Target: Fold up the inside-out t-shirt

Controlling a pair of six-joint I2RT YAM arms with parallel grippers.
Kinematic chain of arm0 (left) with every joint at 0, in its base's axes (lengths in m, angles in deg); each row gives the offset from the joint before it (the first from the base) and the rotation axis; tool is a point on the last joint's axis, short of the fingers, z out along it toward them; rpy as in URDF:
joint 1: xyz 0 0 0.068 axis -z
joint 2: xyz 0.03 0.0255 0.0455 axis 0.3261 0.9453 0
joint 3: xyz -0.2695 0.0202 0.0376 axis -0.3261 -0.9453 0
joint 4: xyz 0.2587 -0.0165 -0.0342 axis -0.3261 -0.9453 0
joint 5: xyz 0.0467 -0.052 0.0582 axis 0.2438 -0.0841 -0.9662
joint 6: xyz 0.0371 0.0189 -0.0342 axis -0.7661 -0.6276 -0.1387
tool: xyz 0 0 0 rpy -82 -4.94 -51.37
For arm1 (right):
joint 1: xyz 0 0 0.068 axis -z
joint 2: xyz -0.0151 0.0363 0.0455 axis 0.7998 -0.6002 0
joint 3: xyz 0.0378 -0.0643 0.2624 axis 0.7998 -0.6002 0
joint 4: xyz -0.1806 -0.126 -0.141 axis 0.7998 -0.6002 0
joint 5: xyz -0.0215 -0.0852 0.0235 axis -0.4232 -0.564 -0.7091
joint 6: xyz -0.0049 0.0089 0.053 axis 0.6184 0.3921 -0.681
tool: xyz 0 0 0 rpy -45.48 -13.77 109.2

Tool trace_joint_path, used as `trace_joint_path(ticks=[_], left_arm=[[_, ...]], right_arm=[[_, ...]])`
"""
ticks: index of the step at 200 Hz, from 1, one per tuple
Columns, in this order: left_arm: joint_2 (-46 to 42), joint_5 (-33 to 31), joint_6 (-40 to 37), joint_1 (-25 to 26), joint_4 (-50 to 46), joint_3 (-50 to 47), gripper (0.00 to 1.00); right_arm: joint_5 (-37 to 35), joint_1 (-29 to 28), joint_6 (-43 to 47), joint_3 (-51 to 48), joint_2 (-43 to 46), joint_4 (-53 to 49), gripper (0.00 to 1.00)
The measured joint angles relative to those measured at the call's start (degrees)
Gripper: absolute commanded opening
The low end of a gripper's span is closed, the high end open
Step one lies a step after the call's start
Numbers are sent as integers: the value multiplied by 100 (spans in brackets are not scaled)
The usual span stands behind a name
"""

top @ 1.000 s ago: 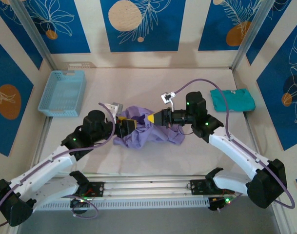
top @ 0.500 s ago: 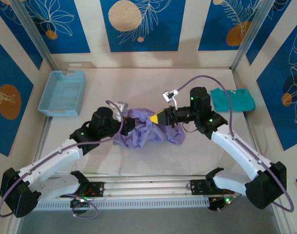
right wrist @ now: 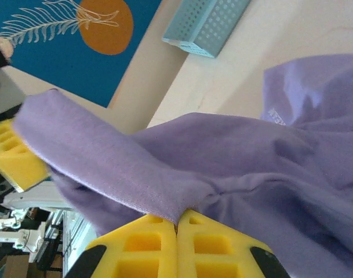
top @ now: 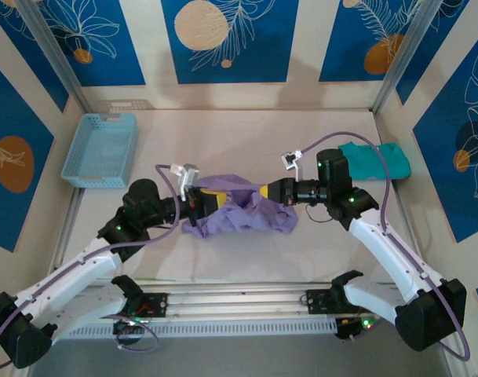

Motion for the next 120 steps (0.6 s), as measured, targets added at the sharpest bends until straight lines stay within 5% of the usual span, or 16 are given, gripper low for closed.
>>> trace_joint_path(ticks=[67,120], left_arm=[[61,385,55,0,212,-103,0],[256,369,-52,0,210,-103,0]], right_arm=[[-1469,-332,743,260,177,-1338,32],[-1097,-815,221,-332,717,-822,50]])
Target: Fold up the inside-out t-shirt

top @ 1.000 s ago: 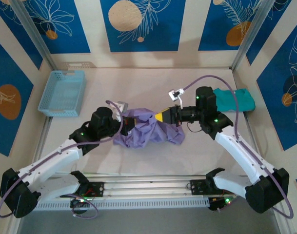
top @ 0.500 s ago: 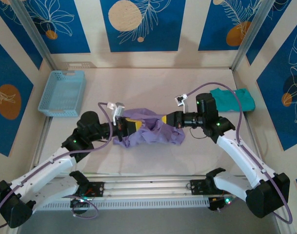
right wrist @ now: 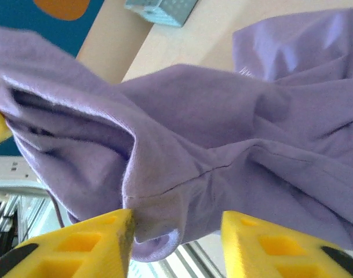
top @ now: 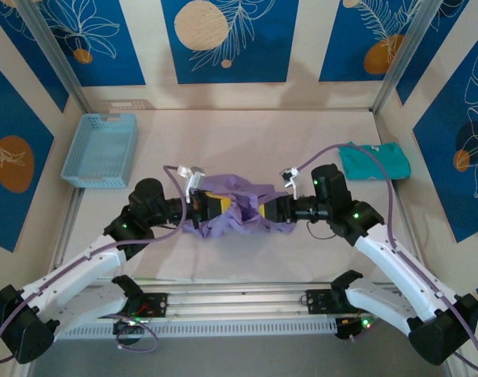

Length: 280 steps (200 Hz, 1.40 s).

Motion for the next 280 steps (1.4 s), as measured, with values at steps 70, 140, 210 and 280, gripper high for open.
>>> trace_joint_path(ticks=[70,140,210,280], left_arm=[[48,-155,-22,0,-2,0,0],[-214,-804,-216,0,-385,-199,19],[-905,-2168,-1154,26,-2317,-229,69],[79,-2702,-2277,804,-3154,1211,80]], right_arm=[[-11,-481,-975,-507,-258,986,57],[-63,-297,-669,-553,-28,1471,0],[949,247,723,520,-634,977,0],[1421,258,1316,1062,-1189,256,0]])
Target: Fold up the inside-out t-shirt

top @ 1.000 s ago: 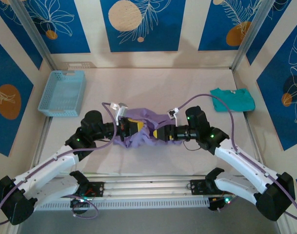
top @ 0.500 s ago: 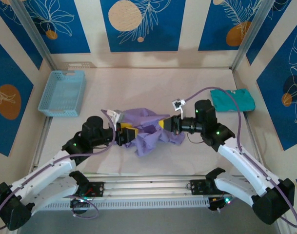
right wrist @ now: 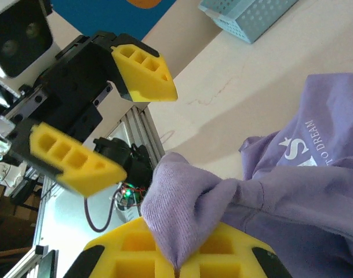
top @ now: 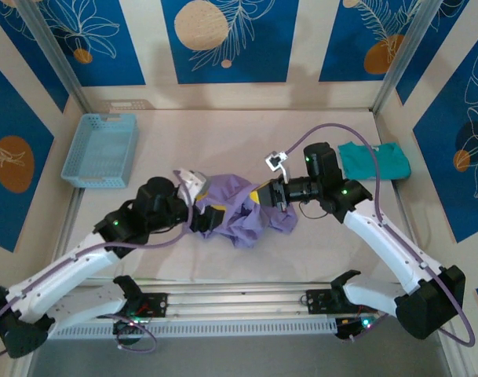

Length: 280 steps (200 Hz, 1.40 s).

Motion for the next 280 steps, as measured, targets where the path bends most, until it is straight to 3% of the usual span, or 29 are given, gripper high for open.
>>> trace_joint_path(ticks=[16,29,65,83,113,144,191,219,242,269,280], left_arm=[[378,-7,-197,271,-83,229,79],[688,-33,-350,444,-157,409,72],[1545,-291,-599,555,-332,745,22],[1707,-205,-411,553,-348,772,0],[1615,345,369,468,66,739,0],[1497,743,1270,382,546,651,0],[1497,951,2028,378,1060,369,0],[1497,1023,2203,372,1237,341,0],[1491,1060,2267,369,1349,330,0],[1440,1060,2264,369,1353,280,0],[1410,1056,2262,369,1353,254,0]], right_arm=[[39,0,7,70,-72,-66,0],[79,0,9,83,-92,-74,0],[48,33,125,92,-81,-348,1],[-627,57,94,214,-81,-769,7],[-1919,13,-186,341,-81,-1290,27],[-2656,-203,-420,330,81,-1541,45],[-3193,-684,-793,-219,1207,-1580,58],[-3392,-743,-1012,-710,1331,-1523,61],[-3604,-748,-1119,-1069,1209,-1416,58],[-3742,-745,-1152,-1217,1091,-1196,22],[-3683,-739,-1180,-1220,1078,-1025,13]])
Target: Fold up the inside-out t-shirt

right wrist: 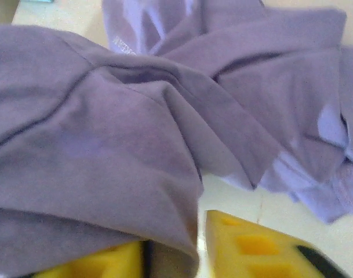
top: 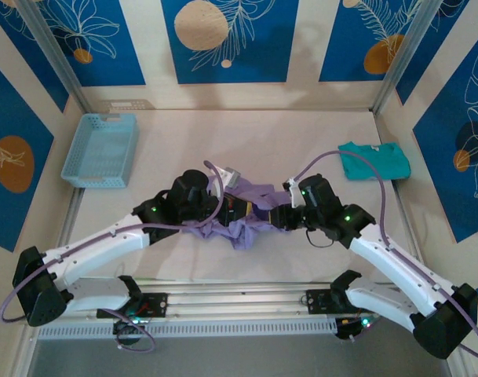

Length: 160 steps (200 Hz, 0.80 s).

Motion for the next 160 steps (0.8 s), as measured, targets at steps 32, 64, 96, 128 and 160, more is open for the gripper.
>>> trace_joint_path(ticks=[32,64,96,128,160], left_arm=[[-103,-179,-9,-57,-52,-79,0],[-136,-428,7,-339,-116,-219,0],[-136,-457,94,-581,-131,-326,3],[-136,-450,205,-723,-48,-343,6],[-103,-503,337,-929,-50,-358,22]], right_arm=[[787,278,48,-98,273,710,0],[2382,852,-114,-439,706,1818,0],[3604,999,-219,-632,649,2627,0],[4454,999,-168,-664,459,3008,0],[4931,997,-157,-774,396,3405,0]])
